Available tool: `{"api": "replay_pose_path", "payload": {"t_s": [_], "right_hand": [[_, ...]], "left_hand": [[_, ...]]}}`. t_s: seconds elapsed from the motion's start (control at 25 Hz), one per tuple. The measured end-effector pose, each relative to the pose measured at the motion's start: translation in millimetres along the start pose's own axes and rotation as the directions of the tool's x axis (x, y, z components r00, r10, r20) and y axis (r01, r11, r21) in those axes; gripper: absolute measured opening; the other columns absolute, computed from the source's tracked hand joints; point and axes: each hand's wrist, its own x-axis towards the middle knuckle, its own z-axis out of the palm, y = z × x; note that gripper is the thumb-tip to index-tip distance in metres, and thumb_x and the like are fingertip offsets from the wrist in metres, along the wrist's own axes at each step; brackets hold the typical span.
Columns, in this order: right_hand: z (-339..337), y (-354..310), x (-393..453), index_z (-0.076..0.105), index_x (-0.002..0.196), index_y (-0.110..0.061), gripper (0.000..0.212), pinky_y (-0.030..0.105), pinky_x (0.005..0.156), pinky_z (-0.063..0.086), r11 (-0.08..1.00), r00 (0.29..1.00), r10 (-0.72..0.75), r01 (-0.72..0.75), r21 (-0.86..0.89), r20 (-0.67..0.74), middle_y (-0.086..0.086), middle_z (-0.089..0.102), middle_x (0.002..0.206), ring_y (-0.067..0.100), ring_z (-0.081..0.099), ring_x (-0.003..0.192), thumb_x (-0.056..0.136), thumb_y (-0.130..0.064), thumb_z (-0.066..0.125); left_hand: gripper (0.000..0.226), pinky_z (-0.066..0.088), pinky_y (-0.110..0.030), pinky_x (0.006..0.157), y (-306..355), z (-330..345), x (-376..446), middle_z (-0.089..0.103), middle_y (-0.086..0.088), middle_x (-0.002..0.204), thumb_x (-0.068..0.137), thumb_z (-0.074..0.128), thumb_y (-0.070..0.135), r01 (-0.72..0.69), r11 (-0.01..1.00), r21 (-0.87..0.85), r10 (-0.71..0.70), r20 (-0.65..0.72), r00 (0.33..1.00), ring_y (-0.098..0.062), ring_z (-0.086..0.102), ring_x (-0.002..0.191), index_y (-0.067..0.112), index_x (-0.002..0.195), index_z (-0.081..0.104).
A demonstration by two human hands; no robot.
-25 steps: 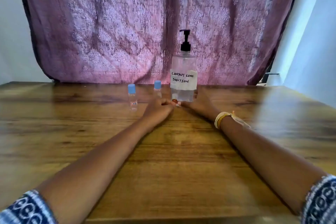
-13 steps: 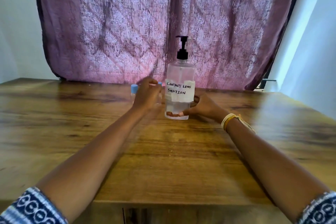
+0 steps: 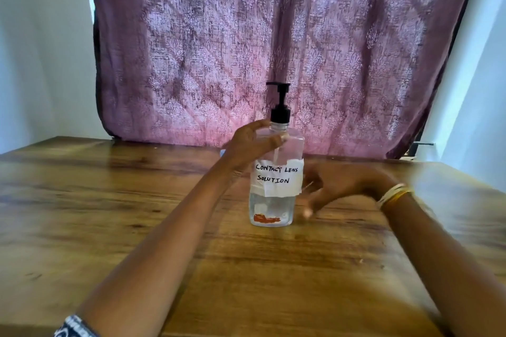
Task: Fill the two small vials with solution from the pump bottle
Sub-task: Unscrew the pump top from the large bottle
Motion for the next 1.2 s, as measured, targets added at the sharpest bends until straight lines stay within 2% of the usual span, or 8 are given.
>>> {"api": "replay_pose_path", "payload": {"t_s": [0.16, 0.24, 0.36, 0.6, 0.84, 1.0, 1.08, 1.2], "right_hand": [[-42.4, -45.3, -19.8, 0.068, 0.111, -0.017, 0.042, 0.028, 0.085, 0.057, 0.909, 0.843, 0.01, 0.216, 0.356, -0.538, 0.001, 0.074, 0.104, 0.021, 0.068, 0.103, 0.071, -0.024, 0.079], [-42.9, -73.3, -5.9, 0.073, 0.095, -0.017, 0.053, 0.022, 0.072, 0.057, 0.929, 0.77, -0.003, 0.239, 0.284, -0.638, -0.004, 0.075, 0.083, 0.009, 0.07, 0.084, 0.052, -0.046, 0.084], [-32.0, -93.0, 18.7, 0.066, 0.067, -0.018, 0.039, 0.027, 0.059, 0.052, 0.986, 0.671, 0.005, 0.118, 0.114, -0.742, -0.008, 0.063, 0.055, 0.006, 0.06, 0.055, 0.049, -0.044, 0.09], [-41.1, -94.5, 31.0, 0.068, 0.067, -0.001, 0.047, 0.039, 0.061, 0.05, 1.0, 0.66, -0.008, 0.002, -0.01, -0.751, 0.009, 0.069, 0.064, 0.019, 0.061, 0.059, 0.052, -0.038, 0.092], [-40.9, -80.7, 33.7, 0.073, 0.068, -0.012, 0.019, 0.025, 0.064, 0.056, 0.942, 0.709, -0.149, 0.315, 0.12, -0.689, 0.005, 0.073, 0.067, 0.012, 0.067, 0.062, 0.06, -0.015, 0.09], [-37.5, -73.9, 34.2, 0.072, 0.067, -0.012, 0.015, 0.023, 0.065, 0.057, 0.854, 0.718, -0.245, 0.478, 0.205, -0.652, 0.001, 0.073, 0.066, 0.012, 0.069, 0.063, 0.062, -0.017, 0.086], [-38.8, -75.3, 32.2, 0.074, 0.072, -0.007, 0.024, 0.028, 0.067, 0.057, 0.903, 0.731, -0.215, 0.401, 0.153, -0.648, 0.003, 0.073, 0.068, 0.012, 0.068, 0.065, 0.064, -0.026, 0.086], [-43.3, -82.7, 31.1, 0.066, 0.06, -0.011, 0.045, 0.033, 0.056, 0.047, 0.99, 0.668, -0.077, -0.038, -0.137, -0.74, -0.004, 0.06, 0.053, 0.008, 0.055, 0.051, 0.062, -0.053, 0.081]], "left_hand": [[0.023, 0.058, -0.037, 0.082, -7.3, -1.8, 2.0, 0.075, -0.012, 0.111, 0.084, 0.072, 0.016, -0.017, 0.999, -0.027, 0.018, 0.032, 0.999, -0.028, 0.073, 0.099, 0.018, 0.107, 0.07], [0.018, 0.059, -0.034, 0.079, -6.1, -2.3, 1.0, 0.079, -0.005, 0.101, 0.078, 0.077, 0.028, -0.044, 0.998, -0.034, 0.046, 0.068, 0.997, -0.025, 0.074, 0.096, 0.026, 0.096, 0.076], [0.028, 0.058, -0.029, 0.076, -7.4, -0.3, 0.1, 0.079, 0.0, 0.099, 0.07, 0.078, 0.043, -0.043, 0.999, -0.031, 0.045, 0.085, 0.995, -0.021, 0.075, 0.095, 0.031, 0.096, 0.078], [0.038, 0.059, -0.034, 0.078, -11.4, -1.5, 2.4, 0.079, -0.004, 0.098, 0.064, 0.08, 0.044, -0.025, 0.999, -0.044, 0.028, 0.065, 0.997, -0.023, 0.075, 0.093, 0.024, 0.096, 0.079], [0.048, 0.057, -0.044, 0.09, -7.0, 2.2, -2.9, 0.075, -0.017, 0.106, 0.055, 0.08, 0.037, -0.03, 0.994, -0.107, 0.037, 0.064, 0.997, -0.032, 0.071, 0.102, 0.013, 0.097, 0.077], [0.032, 0.06, -0.034, 0.082, -6.0, 7.2, -4.9, 0.078, -0.004, 0.092, 0.057, 0.08, 0.032, 0.016, 0.979, -0.203, 0.016, 0.155, 0.988, -0.02, 0.074, 0.089, 0.019, 0.086, 0.079], [0.029, 0.06, -0.031, 0.078, -6.9, 9.7, -5.1, 0.079, -0.001, 0.09, 0.057, 0.08, 0.035, 0.003, 0.981, -0.192, 0.021, 0.123, 0.992, -0.018, 0.074, 0.087, 0.023, 0.084, 0.08], [0.03, 0.059, -0.038, 0.085, -7.8, 11.9, -3.6, 0.079, -0.001, 0.09, 0.058, 0.08, 0.042, -0.039, 0.993, -0.114, 0.046, 0.057, 0.997, -0.021, 0.075, 0.09, 0.028, 0.084, 0.08]]}}
